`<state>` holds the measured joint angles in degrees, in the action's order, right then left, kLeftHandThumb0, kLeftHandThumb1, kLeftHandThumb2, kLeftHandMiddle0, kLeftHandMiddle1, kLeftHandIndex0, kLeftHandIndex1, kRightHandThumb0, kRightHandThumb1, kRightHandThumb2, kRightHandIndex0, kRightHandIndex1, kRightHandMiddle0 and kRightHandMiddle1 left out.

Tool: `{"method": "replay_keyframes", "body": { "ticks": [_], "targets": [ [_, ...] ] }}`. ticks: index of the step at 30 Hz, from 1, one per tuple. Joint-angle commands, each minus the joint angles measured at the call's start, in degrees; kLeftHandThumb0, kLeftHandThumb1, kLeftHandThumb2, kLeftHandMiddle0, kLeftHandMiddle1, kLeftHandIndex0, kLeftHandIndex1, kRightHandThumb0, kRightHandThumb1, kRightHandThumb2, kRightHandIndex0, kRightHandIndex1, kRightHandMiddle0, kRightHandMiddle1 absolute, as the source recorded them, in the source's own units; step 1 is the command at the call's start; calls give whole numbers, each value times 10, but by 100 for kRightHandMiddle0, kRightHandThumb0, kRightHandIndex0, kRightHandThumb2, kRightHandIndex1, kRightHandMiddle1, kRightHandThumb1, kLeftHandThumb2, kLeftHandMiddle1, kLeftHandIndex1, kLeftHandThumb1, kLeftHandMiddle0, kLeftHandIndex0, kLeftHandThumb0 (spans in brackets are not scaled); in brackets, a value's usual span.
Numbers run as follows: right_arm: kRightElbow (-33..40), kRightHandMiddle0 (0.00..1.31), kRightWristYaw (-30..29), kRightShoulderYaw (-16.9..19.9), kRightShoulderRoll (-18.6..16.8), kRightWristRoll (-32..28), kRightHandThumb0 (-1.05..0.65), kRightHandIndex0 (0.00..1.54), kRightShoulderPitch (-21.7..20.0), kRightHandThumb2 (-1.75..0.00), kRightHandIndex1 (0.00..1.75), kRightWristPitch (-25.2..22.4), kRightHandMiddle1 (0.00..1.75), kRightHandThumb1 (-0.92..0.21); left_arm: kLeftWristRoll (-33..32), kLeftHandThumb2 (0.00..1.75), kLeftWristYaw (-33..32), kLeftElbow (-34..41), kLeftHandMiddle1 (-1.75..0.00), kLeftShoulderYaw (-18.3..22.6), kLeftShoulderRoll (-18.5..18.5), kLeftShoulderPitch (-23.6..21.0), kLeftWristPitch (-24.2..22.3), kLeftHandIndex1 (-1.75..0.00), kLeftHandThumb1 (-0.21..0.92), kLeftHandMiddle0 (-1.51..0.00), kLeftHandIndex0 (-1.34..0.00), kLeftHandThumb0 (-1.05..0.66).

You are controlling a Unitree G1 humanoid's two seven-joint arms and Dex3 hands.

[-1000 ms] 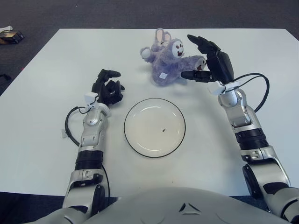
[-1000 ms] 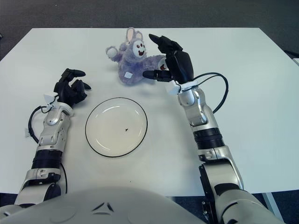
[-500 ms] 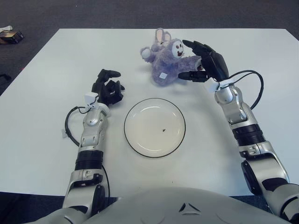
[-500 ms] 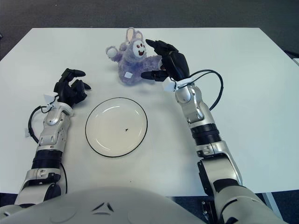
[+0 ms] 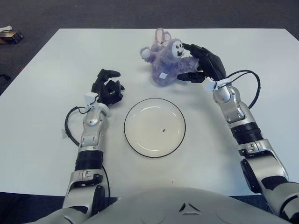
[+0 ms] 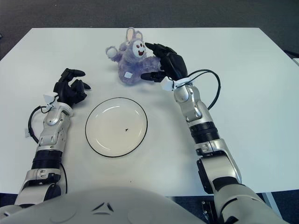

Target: Put the doll into the plate.

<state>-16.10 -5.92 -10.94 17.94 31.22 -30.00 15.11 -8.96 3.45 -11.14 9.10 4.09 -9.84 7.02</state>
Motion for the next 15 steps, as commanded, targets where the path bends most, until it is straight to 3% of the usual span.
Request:
{"method": "replay_keyframes", "body": {
  "ticks": [1,8,14,15],
  "targets": [
    [-8,45,1,-3,4,4,-64,36,-11,-7,2,-2,10,-92,1,100,-4,-20,-175,-2,-15,38,-3,-146,52,-51,-42,-1],
    [-11,48,-1,-6,6,9,-63,38,-12,-8,2,-4,10,-92,1,99,-4,-20,-175,-2,-15,37,-2,-146,52,-51,-42,-1],
    [-16,68,-17,-8,5,23,-48,57,-12,-5,8,-7,20,-92,0,99,-3,-22,-175,-2,-15,36,0,-146,52,-50,-42,-1],
    [-19,67,-25,-8,5,27,-46,59,-12,-6,13,-6,41,-92,0,99,-3,-23,-175,-1,-16,36,1,-146,52,-50,-42,-1]
  ]
}}
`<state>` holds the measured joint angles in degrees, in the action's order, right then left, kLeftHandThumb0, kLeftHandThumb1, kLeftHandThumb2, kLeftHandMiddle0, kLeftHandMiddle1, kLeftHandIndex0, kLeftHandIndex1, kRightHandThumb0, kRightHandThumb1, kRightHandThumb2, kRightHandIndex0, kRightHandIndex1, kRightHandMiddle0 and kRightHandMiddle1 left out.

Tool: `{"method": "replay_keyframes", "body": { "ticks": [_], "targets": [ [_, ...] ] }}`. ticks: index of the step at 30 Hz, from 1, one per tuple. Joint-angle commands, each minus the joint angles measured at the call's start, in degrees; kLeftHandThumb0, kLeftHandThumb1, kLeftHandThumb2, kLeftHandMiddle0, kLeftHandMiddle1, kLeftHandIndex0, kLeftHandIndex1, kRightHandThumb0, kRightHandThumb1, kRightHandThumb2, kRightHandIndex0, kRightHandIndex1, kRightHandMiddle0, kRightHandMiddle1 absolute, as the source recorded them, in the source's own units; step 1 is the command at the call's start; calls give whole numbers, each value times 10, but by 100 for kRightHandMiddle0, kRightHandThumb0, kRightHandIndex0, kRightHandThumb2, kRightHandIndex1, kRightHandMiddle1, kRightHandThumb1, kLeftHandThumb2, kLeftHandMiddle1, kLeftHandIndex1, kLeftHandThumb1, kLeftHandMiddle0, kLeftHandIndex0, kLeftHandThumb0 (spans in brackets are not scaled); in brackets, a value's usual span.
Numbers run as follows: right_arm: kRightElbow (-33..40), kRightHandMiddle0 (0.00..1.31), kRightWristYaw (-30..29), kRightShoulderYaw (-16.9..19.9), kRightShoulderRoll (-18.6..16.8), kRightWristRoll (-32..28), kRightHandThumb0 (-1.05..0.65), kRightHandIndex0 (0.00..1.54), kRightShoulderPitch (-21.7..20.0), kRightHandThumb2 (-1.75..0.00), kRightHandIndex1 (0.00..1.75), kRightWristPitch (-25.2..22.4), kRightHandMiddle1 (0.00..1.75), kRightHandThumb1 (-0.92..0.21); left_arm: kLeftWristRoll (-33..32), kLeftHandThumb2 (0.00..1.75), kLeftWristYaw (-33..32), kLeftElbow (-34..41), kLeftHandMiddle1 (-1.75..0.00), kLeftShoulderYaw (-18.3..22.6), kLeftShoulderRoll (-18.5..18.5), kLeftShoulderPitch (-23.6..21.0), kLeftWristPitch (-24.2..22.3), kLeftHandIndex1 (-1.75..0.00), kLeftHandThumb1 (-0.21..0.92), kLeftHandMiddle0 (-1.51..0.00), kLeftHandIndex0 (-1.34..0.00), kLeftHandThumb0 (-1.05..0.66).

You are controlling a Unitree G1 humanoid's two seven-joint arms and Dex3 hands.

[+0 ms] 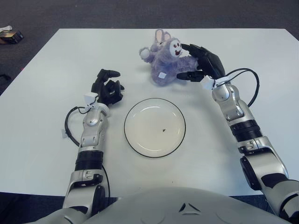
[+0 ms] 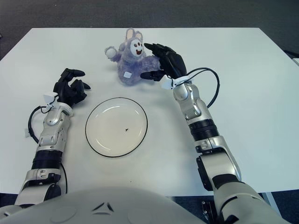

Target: Put the doll into the plate.

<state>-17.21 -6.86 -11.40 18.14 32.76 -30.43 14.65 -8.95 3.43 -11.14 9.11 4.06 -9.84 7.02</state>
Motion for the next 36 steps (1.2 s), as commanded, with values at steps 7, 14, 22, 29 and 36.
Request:
{"method": "replay_keyframes", "body": {
  "ticks": [7,14,22,29,36],
  "targets": [
    [-19,64,-49,-5,1,26,-13,37,-9,-18,124,4,120,-92,-1,99,-3,-24,-175,-1,-16,36,2,-146,53,-50,-41,-1],
    [-32,56,-93,-13,6,54,-1,35,-12,-29,136,10,140,-90,-1,99,-3,-24,-175,0,-17,37,4,-146,53,-50,-41,-1],
    [-42,44,-119,-18,9,66,0,35,-14,-103,168,11,171,-52,-1,99,-2,-23,-175,-1,-17,37,6,-146,53,-50,-41,-1],
    [-48,39,-143,-17,6,67,0,48,-14,-115,167,19,174,-44,-1,99,-3,-20,-175,-1,-18,39,6,-146,53,-50,-41,-1],
    [-52,38,-152,-18,5,64,0,52,-14,-116,164,24,175,-42,0,99,-4,-20,-175,-1,-18,39,5,-146,53,-50,-41,-1]
  ]
}}
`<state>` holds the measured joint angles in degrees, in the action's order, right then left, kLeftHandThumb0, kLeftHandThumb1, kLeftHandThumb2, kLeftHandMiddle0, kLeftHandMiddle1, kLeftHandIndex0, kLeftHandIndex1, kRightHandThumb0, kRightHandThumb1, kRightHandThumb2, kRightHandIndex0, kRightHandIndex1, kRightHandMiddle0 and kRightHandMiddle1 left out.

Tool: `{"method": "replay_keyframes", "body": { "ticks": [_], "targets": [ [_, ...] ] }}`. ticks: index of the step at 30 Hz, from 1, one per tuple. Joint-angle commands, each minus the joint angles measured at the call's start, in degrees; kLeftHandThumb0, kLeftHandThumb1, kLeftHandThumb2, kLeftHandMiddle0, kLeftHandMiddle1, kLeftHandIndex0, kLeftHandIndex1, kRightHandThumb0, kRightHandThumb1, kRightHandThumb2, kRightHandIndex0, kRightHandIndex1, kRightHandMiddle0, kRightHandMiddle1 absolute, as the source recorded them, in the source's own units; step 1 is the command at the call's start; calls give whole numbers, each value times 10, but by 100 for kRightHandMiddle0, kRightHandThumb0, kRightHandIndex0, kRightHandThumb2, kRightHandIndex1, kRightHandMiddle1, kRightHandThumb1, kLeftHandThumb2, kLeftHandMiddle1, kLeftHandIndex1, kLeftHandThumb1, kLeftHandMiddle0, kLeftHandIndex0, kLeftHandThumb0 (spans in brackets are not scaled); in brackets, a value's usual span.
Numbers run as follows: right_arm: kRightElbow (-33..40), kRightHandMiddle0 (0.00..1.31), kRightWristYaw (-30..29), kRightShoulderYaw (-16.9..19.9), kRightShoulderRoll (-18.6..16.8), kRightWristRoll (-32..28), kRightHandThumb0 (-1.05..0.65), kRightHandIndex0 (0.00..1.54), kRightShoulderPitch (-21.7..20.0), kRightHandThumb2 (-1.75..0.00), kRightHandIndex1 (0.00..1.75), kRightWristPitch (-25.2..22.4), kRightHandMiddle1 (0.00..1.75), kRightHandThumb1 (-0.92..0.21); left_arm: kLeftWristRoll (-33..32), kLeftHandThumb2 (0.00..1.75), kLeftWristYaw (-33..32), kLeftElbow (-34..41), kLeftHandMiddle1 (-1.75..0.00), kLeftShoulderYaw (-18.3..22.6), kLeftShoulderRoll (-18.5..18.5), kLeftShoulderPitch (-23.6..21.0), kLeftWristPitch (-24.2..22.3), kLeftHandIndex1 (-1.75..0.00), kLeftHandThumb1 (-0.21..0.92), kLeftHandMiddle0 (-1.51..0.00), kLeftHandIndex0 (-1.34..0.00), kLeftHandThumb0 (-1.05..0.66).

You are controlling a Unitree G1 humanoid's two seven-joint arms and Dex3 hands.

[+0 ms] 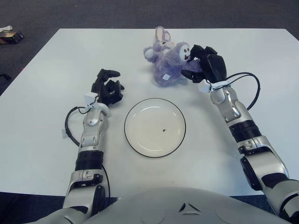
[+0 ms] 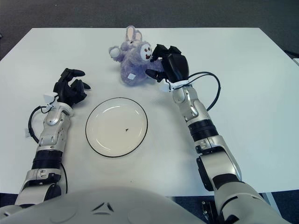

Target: Put the doll into the plate.

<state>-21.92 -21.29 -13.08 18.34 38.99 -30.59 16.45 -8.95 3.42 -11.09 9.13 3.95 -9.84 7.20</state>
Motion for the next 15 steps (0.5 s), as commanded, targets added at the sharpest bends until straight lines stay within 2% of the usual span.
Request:
{"method": "replay_keyframes", "body": {
  "ticks": [1,7,10,15],
  "targets": [
    [-5,38,-8,-1,4,2,0,53,-12,-116,164,7,175,-42,1,99,-4,-20,-175,-2,-17,39,3,-146,53,-50,-41,-1],
    [0,38,3,0,11,-5,0,54,-8,-117,163,16,175,-41,0,99,-4,-19,-175,-2,-17,39,2,-146,53,-50,-41,-1],
    [-1,49,8,0,14,-8,27,47,-8,-108,171,23,175,-49,0,99,-4,-19,-175,-2,-16,39,2,-146,53,-50,-41,-1],
    [-15,53,28,-7,46,-9,38,44,-19,-103,174,78,175,-53,-1,99,-3,-17,-175,-2,-16,41,1,-146,53,-50,-41,-1]
  ]
}}
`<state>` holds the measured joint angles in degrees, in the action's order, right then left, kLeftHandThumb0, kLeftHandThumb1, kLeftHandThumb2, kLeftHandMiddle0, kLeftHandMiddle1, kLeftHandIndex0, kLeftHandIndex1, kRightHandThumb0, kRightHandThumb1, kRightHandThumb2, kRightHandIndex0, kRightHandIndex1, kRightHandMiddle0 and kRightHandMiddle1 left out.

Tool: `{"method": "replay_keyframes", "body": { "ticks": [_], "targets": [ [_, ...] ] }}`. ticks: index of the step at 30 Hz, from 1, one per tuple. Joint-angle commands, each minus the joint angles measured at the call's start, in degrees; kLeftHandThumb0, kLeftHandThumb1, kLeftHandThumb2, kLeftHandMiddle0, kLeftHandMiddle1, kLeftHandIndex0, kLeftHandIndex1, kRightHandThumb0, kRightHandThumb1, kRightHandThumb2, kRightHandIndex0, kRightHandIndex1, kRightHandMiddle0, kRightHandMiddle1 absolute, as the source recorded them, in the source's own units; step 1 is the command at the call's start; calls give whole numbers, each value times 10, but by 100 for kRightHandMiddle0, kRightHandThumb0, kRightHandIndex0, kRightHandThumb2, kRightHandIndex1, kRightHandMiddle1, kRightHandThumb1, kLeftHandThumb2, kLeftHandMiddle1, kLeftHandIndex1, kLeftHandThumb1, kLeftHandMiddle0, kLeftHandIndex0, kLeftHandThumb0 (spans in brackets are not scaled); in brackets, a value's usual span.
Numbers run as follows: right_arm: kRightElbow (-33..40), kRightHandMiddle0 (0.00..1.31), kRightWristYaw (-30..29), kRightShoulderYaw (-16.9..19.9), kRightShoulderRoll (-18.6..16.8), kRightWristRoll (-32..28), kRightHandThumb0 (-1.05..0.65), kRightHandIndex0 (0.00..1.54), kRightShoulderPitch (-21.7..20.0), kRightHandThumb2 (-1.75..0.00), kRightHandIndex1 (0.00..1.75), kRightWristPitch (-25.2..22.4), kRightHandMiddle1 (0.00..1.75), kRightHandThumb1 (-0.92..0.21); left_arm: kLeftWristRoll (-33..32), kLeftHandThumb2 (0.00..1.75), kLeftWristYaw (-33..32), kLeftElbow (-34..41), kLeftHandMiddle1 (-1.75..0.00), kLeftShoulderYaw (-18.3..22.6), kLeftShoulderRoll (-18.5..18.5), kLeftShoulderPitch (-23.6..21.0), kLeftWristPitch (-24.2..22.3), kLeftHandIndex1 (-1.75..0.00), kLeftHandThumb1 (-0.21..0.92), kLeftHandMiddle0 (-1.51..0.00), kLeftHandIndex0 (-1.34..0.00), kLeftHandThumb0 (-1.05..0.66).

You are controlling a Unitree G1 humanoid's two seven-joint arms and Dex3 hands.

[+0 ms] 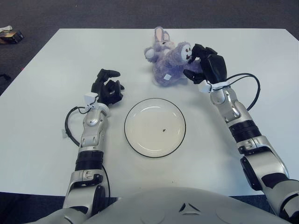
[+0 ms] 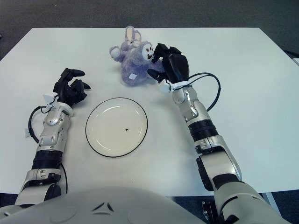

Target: Put the doll into the plate.

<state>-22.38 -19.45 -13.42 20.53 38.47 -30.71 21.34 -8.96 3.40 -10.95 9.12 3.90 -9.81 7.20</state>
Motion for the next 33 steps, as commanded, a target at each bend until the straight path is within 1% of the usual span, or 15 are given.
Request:
{"method": "replay_keyframes", "body": {
  "ticks": [1,3,6,10,12,16,19,20,21,24,26,27,29,31,33],
  "targets": [
    [-12,53,11,-4,27,-3,39,44,-19,-103,174,37,175,-53,-1,99,-2,-18,-175,-2,-16,41,0,-146,53,-50,-42,-1],
    [-17,53,10,-7,35,3,40,44,-23,-103,174,53,175,-54,-1,99,-2,-17,-175,-2,-15,41,0,-146,53,-50,-42,-1],
    [-31,53,-4,-19,62,26,40,44,-37,-102,175,99,175,-54,-2,99,-1,-16,-175,-2,-15,41,-1,-146,53,-50,-42,-1],
    [-43,53,-14,-27,91,41,40,43,-53,-102,175,153,175,-54,-3,99,1,-16,-175,-2,-15,41,-2,-146,53,-50,-42,-1],
    [-46,53,-14,-27,99,43,40,43,-58,-102,175,169,175,-54,-3,99,1,-16,-175,-2,-14,41,-3,-146,53,-50,-42,-1],
    [-37,54,19,-29,132,42,40,43,-69,-101,175,208,175,-55,-3,98,2,-13,-175,-3,-15,42,-4,-146,53,-50,-42,-1],
    [-28,54,37,-31,152,48,40,42,-74,-100,175,223,175,-56,-4,98,3,-12,-175,-4,-15,43,-5,-146,53,-50,-42,-1],
    [-26,54,41,-31,154,49,40,42,-74,-99,175,226,175,-56,-4,98,3,-12,-175,-4,-15,43,-6,-145,53,-50,-42,-1],
    [-20,54,47,-30,167,50,40,42,-76,-99,175,241,175,-57,-5,98,4,-11,-175,-4,-15,43,-7,-145,53,-50,-42,-1],
    [-11,54,56,-28,189,50,39,41,-79,-96,175,272,175,-58,-6,98,6,-10,-175,-5,-15,44,-9,-145,53,-50,-42,-1],
    [-11,53,57,-26,196,50,39,40,-81,-96,175,285,175,-59,-6,98,7,-9,-175,-5,-15,44,-10,-145,53,-50,-42,-1],
    [-15,53,50,-28,205,56,39,40,-88,-95,175,308,175,-59,-7,97,8,-9,-175,-5,-15,44,-10,-145,53,-50,-42,-1],
    [-23,52,41,-29,214,65,39,40,-97,-93,174,336,175,-60,-8,97,9,-8,-175,-6,-14,44,-11,-145,53,-50,-42,-1],
    [-38,51,21,-30,225,83,38,40,-109,-91,172,374,175,-61,-8,97,9,-8,-175,-6,-14,45,-12,-145,54,-50,-42,-1],
    [-50,50,4,-30,231,100,38,41,-118,-90,171,399,175,-62,-8,97,9,-7,-175,-6,-15,45,-13,-145,54,-50,-42,-1]
  ]
}}
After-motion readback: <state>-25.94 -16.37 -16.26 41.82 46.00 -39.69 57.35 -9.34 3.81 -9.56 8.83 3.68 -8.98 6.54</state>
